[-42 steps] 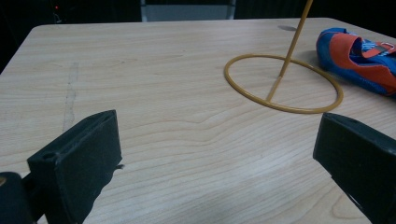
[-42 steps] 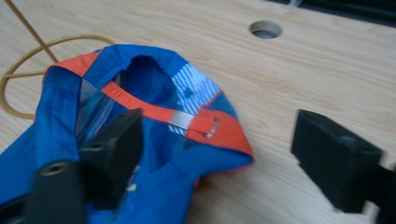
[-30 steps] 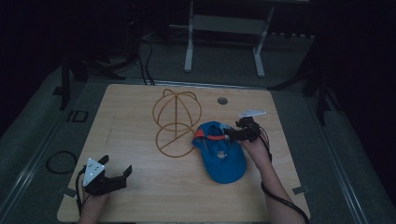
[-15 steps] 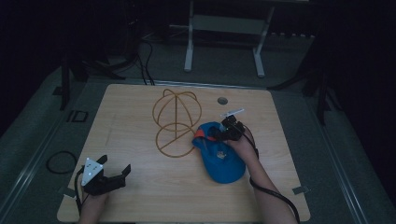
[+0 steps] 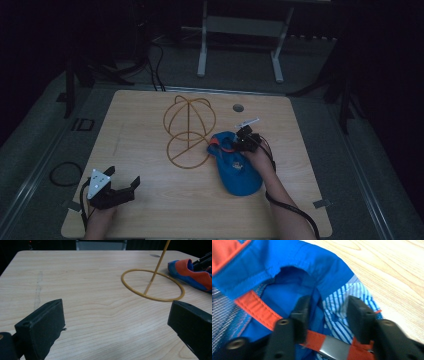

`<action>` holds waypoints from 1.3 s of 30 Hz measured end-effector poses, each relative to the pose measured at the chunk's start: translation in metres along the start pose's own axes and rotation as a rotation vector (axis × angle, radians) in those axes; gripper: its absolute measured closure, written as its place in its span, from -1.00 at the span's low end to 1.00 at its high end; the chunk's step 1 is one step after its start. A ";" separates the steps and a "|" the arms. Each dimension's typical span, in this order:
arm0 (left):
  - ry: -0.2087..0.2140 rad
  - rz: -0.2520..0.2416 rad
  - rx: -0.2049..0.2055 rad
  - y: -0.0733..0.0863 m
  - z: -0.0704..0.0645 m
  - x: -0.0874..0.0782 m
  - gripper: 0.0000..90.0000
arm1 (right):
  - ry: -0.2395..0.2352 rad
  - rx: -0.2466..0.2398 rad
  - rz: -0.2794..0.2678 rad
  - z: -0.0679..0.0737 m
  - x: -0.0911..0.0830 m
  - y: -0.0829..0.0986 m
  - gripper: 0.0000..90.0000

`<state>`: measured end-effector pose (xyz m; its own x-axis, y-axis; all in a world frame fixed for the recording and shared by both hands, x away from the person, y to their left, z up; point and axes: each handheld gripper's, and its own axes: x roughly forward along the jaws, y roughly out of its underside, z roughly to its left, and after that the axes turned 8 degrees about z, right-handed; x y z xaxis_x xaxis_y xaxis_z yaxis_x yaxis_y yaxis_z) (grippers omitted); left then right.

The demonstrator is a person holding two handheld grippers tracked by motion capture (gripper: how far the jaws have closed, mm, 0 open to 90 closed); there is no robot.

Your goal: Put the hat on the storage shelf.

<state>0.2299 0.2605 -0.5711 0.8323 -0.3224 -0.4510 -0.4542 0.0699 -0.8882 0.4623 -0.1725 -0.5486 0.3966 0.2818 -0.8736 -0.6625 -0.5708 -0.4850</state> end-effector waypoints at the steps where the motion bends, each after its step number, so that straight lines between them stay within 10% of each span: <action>1: 0.002 0.000 -0.002 0.000 0.000 0.000 -0.97 | 0.000 0.000 0.000 0.000 0.000 0.000 0.45; 5: 0.004 0.006 0.000 0.000 -0.001 0.001 -0.97 | 0.030 -0.024 -0.011 0.005 0.000 0.001 0.89; 13: 0.006 0.005 -0.001 0.000 -0.001 0.001 -0.97 | 0.036 0.025 -0.056 0.003 -0.011 0.002 0.95; 33: 0.001 0.018 0.022 -0.004 -0.005 0.002 -0.97 | 0.097 0.087 -0.335 -0.007 -0.127 0.019 0.96; 39: 0.079 0.034 0.004 -0.014 -0.010 0.001 -0.97 | 0.068 0.073 -0.452 0.004 -0.171 0.024 0.96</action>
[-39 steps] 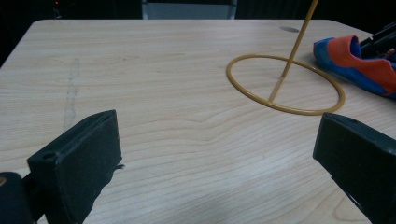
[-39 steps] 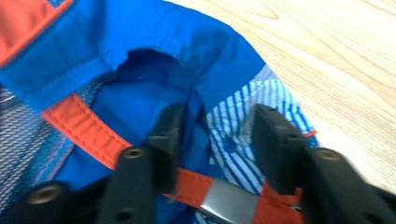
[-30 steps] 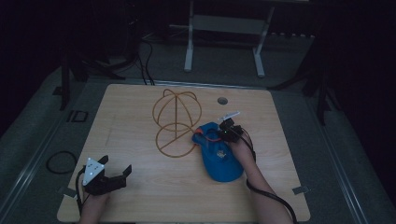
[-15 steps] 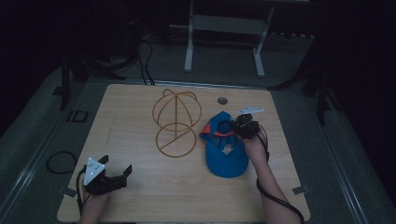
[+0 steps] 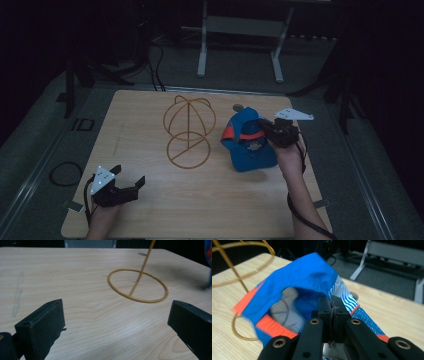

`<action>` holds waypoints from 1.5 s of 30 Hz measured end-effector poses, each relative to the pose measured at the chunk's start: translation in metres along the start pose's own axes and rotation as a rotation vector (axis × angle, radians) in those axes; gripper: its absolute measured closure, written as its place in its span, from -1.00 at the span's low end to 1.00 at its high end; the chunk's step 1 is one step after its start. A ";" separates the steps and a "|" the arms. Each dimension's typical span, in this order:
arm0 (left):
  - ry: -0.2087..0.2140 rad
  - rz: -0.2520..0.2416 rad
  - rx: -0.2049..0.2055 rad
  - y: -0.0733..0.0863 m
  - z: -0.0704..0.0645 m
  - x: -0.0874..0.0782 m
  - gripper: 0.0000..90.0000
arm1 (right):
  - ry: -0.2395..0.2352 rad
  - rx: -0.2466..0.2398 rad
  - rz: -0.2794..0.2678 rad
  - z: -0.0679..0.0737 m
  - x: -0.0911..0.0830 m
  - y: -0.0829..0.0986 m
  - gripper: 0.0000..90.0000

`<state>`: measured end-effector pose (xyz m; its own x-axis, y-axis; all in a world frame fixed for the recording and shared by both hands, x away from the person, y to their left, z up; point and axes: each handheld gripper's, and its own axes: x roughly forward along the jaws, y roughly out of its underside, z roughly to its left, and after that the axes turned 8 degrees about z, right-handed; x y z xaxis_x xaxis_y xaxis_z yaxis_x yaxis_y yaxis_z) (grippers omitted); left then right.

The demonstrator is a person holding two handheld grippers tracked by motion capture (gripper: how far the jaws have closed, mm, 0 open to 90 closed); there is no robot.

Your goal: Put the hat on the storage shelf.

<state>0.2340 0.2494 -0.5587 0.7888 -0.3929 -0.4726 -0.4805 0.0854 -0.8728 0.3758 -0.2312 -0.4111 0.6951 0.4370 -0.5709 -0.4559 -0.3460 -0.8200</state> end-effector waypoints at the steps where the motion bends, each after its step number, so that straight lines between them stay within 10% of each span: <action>1: 0.005 0.007 0.014 -0.002 -0.002 0.000 -0.97 | 0.000 0.000 0.000 0.000 0.000 0.000 0.96; 18: 0.151 -0.068 0.196 -0.103 -0.070 -0.017 -0.92 | 0.044 -0.088 -0.117 0.026 -0.051 -0.019 0.96; 38: 0.360 -0.054 0.356 -0.199 -0.168 0.026 -0.71 | 0.006 -0.132 -0.134 0.050 -0.060 -0.009 0.96; 45: 0.370 -0.025 0.395 -0.225 -0.198 0.050 -0.66 | 0.004 -0.146 -0.137 0.052 -0.063 -0.008 0.95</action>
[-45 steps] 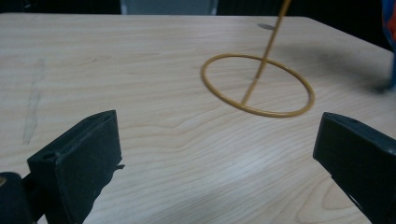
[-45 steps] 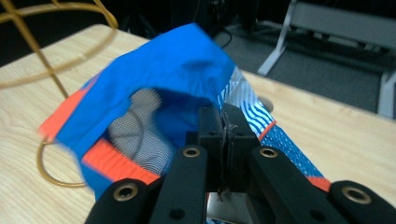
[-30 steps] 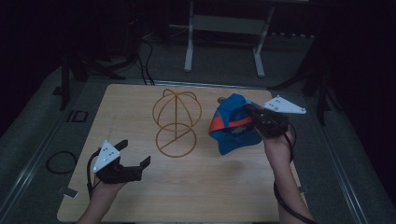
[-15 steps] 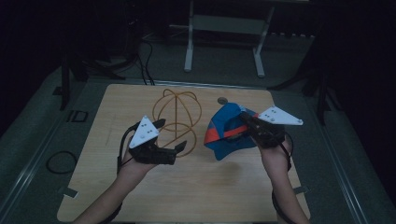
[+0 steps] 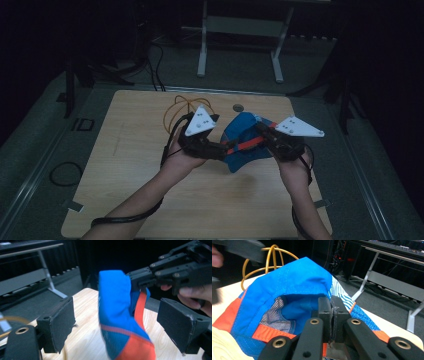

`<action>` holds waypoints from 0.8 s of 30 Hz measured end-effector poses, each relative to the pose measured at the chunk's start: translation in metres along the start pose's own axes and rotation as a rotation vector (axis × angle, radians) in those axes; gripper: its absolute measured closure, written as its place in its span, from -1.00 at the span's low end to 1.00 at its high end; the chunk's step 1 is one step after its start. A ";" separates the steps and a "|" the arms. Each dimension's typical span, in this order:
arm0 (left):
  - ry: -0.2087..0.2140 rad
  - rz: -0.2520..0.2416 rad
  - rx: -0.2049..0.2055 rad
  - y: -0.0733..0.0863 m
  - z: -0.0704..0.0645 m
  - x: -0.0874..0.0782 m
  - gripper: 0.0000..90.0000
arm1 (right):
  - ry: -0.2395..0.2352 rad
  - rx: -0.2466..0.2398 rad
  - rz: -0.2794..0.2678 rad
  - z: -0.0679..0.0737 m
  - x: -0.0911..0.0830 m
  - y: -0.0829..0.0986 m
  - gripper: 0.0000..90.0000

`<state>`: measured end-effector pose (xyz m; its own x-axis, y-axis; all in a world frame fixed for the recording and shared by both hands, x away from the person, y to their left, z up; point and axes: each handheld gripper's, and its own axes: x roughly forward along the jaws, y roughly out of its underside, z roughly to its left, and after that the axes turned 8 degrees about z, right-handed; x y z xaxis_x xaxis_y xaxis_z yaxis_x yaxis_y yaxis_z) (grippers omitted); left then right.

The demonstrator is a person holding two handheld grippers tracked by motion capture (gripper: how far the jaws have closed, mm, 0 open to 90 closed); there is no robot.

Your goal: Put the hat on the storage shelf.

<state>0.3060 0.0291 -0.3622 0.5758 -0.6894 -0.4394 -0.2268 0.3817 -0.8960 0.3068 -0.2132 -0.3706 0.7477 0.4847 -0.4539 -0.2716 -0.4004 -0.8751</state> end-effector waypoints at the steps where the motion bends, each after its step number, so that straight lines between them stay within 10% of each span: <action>1: 0.004 0.012 0.004 -0.003 -0.001 0.005 -0.65 | 0.006 -0.005 0.000 0.000 -0.001 0.000 0.96; 12: 0.080 0.095 0.023 -0.016 -0.004 0.037 -0.04 | 0.000 -0.015 -0.013 0.000 -0.007 -0.001 0.96; 24: 0.057 0.232 0.061 -0.020 -0.003 0.054 0.65 | -0.006 -0.013 -0.018 0.002 -0.012 0.001 0.96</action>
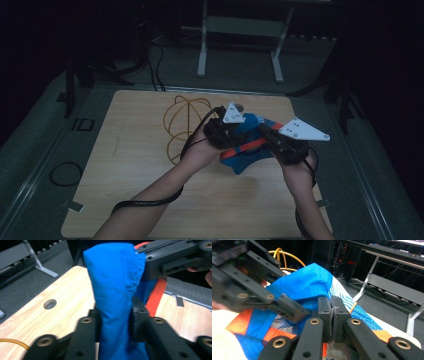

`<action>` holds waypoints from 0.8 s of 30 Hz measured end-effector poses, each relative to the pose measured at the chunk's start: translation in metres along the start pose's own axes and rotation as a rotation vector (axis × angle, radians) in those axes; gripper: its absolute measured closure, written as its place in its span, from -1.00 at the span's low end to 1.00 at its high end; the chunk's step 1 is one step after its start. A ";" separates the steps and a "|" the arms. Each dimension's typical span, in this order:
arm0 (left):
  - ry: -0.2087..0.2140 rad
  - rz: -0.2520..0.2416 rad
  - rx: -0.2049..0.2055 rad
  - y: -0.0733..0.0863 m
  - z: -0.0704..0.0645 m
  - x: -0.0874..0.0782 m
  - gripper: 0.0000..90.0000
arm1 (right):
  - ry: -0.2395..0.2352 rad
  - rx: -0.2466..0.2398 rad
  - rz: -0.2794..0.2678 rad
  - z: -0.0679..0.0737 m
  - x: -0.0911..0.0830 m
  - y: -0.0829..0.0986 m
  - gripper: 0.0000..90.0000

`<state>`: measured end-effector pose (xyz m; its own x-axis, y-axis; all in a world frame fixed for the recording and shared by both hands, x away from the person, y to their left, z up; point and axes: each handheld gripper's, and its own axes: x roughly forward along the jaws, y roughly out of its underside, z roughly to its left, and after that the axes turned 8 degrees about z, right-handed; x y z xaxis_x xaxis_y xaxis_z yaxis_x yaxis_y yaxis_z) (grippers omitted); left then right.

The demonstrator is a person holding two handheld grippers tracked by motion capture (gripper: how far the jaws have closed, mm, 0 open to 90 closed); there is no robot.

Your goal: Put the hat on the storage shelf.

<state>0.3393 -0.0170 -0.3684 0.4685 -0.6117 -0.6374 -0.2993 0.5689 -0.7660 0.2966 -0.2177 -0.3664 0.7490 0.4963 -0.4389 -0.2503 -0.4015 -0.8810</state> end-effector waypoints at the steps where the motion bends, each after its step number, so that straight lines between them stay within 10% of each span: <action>1: -0.004 0.005 0.000 -0.001 0.001 0.001 0.73 | -0.004 0.001 -0.002 0.000 -0.001 0.000 0.95; 9: -0.116 0.030 0.098 -0.010 -0.011 0.002 0.98 | -0.017 0.026 -0.018 0.003 -0.004 0.005 0.95; 17: -0.295 -0.033 0.221 -0.011 -0.025 -0.007 0.98 | -0.094 0.059 -0.057 0.007 -0.023 0.017 0.77; 24: -0.333 -0.133 0.254 0.000 -0.021 -0.019 0.98 | -0.134 0.038 -0.117 0.012 -0.055 0.024 0.52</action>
<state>0.3130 -0.0167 -0.3583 0.7439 -0.5021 -0.4409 -0.0236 0.6396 -0.7683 0.2418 -0.2453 -0.3656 0.6868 0.6370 -0.3502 -0.1909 -0.3068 -0.9324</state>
